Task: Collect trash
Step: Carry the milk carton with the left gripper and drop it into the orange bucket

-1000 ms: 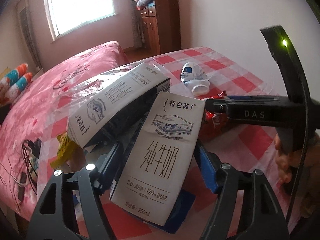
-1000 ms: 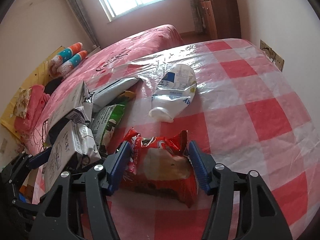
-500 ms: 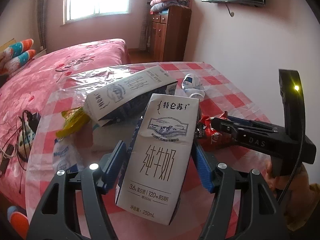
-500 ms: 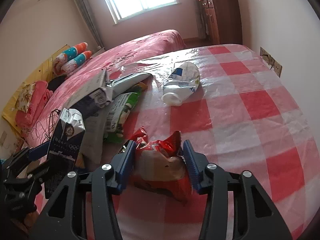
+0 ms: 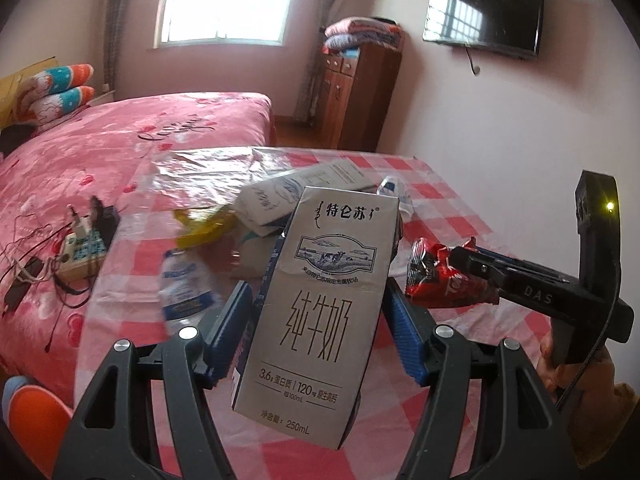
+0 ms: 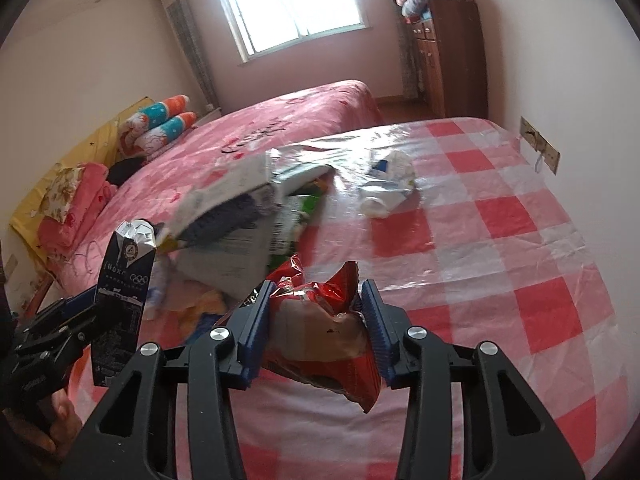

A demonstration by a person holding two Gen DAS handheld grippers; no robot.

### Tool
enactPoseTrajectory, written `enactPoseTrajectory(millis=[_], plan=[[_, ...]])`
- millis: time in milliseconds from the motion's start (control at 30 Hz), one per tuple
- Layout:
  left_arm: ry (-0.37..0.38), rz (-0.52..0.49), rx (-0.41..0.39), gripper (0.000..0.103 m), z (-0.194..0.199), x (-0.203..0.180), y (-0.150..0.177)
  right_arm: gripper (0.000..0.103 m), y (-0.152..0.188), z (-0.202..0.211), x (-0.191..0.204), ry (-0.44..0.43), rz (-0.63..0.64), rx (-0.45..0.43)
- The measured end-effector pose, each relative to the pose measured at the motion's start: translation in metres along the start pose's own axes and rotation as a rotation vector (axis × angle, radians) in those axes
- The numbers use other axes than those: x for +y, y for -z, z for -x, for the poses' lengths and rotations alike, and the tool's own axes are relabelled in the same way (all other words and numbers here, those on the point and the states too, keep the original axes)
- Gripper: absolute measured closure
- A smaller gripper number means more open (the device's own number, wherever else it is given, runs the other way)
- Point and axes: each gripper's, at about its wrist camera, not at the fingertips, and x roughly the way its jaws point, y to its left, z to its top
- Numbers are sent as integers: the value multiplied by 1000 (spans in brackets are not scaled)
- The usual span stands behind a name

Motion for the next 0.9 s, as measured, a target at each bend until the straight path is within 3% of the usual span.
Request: enactPoseTrajectory(millis=[233, 467, 633, 900], plan=[[-82, 89, -71, 36, 47, 42, 12, 58, -3, 11, 63, -140, 68, 3], [-264, 197, -113, 36, 102, 112, 45, 58, 7, 1, 158, -335, 190, 54], [-381, 308, -100, 36, 127, 165, 79, 58, 25, -14, 226, -437, 303, 102], [-466, 499, -40, 36, 141, 233, 132, 57, 61, -58, 309, -543, 426, 219]])
